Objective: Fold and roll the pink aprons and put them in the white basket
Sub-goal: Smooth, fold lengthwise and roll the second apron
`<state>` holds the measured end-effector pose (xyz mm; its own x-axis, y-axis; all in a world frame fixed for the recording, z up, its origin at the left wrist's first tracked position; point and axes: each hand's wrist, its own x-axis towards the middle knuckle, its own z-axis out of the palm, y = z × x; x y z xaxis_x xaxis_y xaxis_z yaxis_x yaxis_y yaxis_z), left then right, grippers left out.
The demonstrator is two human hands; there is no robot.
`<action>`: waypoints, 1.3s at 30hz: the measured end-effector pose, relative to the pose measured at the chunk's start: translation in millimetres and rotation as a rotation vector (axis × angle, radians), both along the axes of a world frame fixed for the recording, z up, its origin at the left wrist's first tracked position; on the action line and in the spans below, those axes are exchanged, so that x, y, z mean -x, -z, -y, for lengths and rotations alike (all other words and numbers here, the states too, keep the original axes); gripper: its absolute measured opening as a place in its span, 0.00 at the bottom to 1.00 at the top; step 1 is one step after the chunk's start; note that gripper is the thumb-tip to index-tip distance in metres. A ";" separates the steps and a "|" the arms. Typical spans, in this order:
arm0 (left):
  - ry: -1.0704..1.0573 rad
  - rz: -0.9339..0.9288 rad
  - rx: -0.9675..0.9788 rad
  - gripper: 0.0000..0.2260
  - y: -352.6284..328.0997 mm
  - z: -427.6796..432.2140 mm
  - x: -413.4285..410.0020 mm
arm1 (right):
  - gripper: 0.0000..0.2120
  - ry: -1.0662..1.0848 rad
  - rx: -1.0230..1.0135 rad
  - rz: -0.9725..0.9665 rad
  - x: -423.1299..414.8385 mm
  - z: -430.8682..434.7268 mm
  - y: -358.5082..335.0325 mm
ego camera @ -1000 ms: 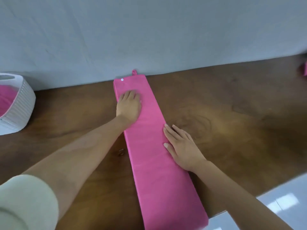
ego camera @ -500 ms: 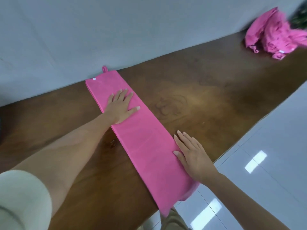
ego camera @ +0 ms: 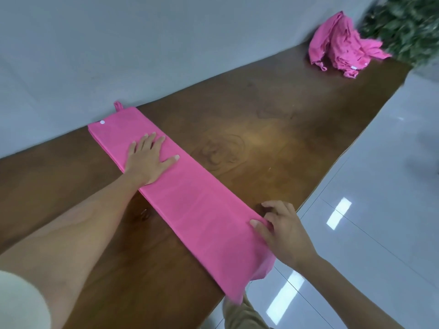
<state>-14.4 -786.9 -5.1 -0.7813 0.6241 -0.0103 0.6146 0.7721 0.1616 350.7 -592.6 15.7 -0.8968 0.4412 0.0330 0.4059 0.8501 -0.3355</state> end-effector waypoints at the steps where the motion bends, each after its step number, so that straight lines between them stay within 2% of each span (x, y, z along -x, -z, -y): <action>1: -0.015 0.002 -0.008 0.40 1.0 -0.1 0.7 | 0.24 0.043 0.024 -0.020 -0.4 -0.9 -3.2; 5: -0.112 0.009 -0.021 0.41 5.2 0.3 -0.1 | 0.18 0.150 0.184 -0.005 2.9 -16.0 -15.6; 10: -0.232 0.000 -0.009 0.41 4.1 0.5 -9.2 | 0.15 0.140 0.084 0.120 20.9 -55.0 -10.3; 13: -0.314 0.000 -0.011 0.41 3.5 -0.4 -13.4 | 0.18 0.181 -0.018 0.205 38.9 -78.6 -9.0; 17: -0.431 -0.008 -0.003 0.42 1.8 -2.6 -20.1 | 0.26 0.238 -0.083 0.219 67.9 -116.5 -15.0; 26: -0.721 -0.001 0.006 0.43 4.5 -5.9 -39.4 | 0.38 0.127 -0.266 0.252 154.1 -186.6 -14.8; 32: -0.914 0.010 0.003 0.42 2.5 -13.1 -57.9 | 0.38 -0.065 -0.416 0.183 212.1 -216.4 -6.5; 39: -1.098 0.035 -0.016 0.42 3.3 -30.0 -81.4 | 0.35 -0.198 -0.420 0.142 260.9 -238.5 -0.6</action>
<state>67.0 -756.9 -8.4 -0.9108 -0.4108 -0.0413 -0.4112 0.8935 0.1806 89.9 -354.0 16.2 -0.9706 0.2367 0.0433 0.2399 0.9656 0.1005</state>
